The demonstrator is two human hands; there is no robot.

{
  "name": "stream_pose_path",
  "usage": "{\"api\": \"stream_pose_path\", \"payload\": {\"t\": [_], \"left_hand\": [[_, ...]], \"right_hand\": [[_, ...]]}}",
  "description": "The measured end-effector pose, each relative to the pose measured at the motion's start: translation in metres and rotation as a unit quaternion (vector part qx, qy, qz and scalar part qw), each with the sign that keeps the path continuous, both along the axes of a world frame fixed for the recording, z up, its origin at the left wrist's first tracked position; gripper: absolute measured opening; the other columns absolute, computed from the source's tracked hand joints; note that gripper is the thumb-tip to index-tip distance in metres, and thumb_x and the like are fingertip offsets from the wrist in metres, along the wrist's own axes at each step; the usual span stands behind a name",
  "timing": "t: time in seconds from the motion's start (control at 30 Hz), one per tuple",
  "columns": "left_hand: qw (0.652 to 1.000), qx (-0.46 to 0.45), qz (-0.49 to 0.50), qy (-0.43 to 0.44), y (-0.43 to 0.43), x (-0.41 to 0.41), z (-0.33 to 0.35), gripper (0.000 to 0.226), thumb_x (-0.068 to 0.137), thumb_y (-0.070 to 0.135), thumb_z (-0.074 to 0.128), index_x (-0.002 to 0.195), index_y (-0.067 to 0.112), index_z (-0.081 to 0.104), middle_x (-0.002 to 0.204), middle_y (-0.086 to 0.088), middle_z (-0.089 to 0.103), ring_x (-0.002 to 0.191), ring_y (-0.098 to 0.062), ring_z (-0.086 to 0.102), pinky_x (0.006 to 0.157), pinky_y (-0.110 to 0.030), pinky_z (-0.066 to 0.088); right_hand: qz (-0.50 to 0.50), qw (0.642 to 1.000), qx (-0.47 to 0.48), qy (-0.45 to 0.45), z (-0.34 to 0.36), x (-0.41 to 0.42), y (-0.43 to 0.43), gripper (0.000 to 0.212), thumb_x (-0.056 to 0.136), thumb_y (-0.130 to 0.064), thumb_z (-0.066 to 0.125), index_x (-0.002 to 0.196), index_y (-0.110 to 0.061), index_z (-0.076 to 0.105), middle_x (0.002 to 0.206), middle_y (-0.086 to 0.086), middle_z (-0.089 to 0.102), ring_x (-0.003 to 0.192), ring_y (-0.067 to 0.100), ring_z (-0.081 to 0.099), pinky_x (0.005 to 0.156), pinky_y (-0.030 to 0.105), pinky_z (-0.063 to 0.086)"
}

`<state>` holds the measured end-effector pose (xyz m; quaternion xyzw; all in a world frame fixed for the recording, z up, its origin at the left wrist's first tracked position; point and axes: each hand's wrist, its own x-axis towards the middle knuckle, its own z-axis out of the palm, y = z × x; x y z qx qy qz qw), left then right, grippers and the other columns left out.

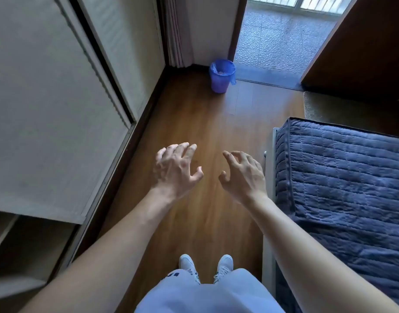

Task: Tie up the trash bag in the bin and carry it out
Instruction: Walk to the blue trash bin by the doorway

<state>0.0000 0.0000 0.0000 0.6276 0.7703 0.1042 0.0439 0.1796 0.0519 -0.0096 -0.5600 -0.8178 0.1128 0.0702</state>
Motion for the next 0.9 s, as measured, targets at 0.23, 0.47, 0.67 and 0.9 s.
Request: {"api": "stream_pose_path", "payload": {"t": [0.23, 0.47, 0.67, 0.9], "left_hand": [[1.000, 0.018, -0.008, 0.007, 0.019, -0.016, -0.002, 0.064, 0.079, 0.054, 0.043, 0.135, 0.023, 0.053, 0.138, -0.005, 0.059, 0.126, -0.026, 0.053, 0.107, -0.049, 0.037], [0.999, 0.020, -0.022, 0.014, 0.074, -0.015, -0.004, 0.064, 0.079, 0.055, 0.043, 0.135, 0.024, 0.053, 0.138, -0.004, 0.059, 0.126, -0.025, 0.053, 0.107, -0.048, 0.037], [0.999, 0.010, -0.019, 0.024, 0.155, -0.012, -0.006, 0.064, 0.080, 0.055, 0.043, 0.135, 0.023, 0.053, 0.138, -0.004, 0.059, 0.126, -0.026, 0.053, 0.107, -0.049, 0.038], [0.999, 0.007, -0.014, 0.034, 0.265, 0.005, 0.000, 0.063, 0.080, 0.054, 0.044, 0.134, 0.023, 0.054, 0.138, -0.003, 0.059, 0.126, -0.025, 0.054, 0.106, -0.050, 0.039]], "right_hand": [[-0.012, 1.000, 0.010, -0.002, -0.002, -0.007, 0.013, 0.058, 0.083, -0.037, 0.056, 0.139, -0.026, 0.048, 0.139, 0.003, 0.056, 0.131, 0.025, 0.048, 0.110, 0.042, 0.035], [-0.027, 1.000, 0.013, -0.004, -0.004, -0.008, 0.065, 0.059, 0.081, -0.037, 0.057, 0.138, -0.026, 0.049, 0.138, 0.005, 0.057, 0.130, 0.026, 0.049, 0.109, 0.044, 0.036], [-0.034, 0.999, 0.010, 0.002, -0.008, -0.001, 0.145, 0.057, 0.082, -0.037, 0.057, 0.138, -0.025, 0.050, 0.138, 0.006, 0.058, 0.130, 0.027, 0.050, 0.108, 0.045, 0.037], [-0.027, 0.999, 0.012, 0.012, -0.002, 0.014, 0.260, 0.058, 0.082, -0.037, 0.055, 0.139, -0.026, 0.048, 0.140, 0.005, 0.056, 0.132, 0.026, 0.049, 0.109, 0.045, 0.038]]}}
